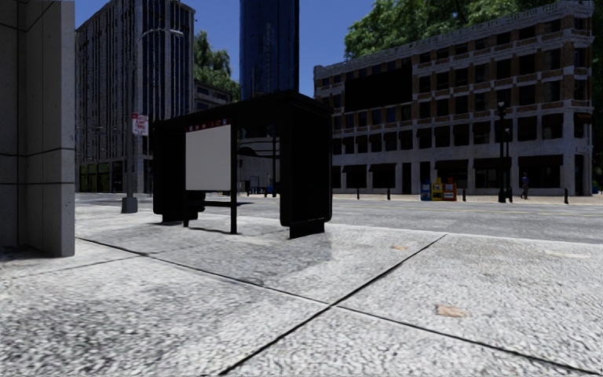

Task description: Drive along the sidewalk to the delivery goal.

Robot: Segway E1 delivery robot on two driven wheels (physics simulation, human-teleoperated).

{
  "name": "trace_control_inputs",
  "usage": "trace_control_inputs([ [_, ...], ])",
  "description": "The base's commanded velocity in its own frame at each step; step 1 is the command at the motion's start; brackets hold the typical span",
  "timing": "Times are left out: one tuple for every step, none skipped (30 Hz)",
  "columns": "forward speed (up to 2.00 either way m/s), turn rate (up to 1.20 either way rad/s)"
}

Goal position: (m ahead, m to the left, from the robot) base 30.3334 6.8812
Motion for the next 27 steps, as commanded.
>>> trace_control_inputs([
  [2.0,0.69],
  [2.0,0.69],
  [2.0,0.69],
  [2.0,0.69],
  [2.0,0.6],
  [2.0,0.39],
  [2.0,0.39],
  [2.0,0.21],
  [2.0,0.0],
  [2.0,0.0],
  [2.0,0.0],
  [2.0,0.0],
  [2.0,0.03],
  [2.0,0.19],
  [2.0,0.19],
  [2.0,0.31],
  [2.0,0.4],
  [2.0,0.43],
  [2.0,0.43],
  [2.0,0.44],
  [2.0,0.44],
  [2.0,0.44],
  [2.0,0.44],
  [2.0,0.44],
  [2.0,0.44],
  [2.0,0.45],
  [2.0,0.45],
])
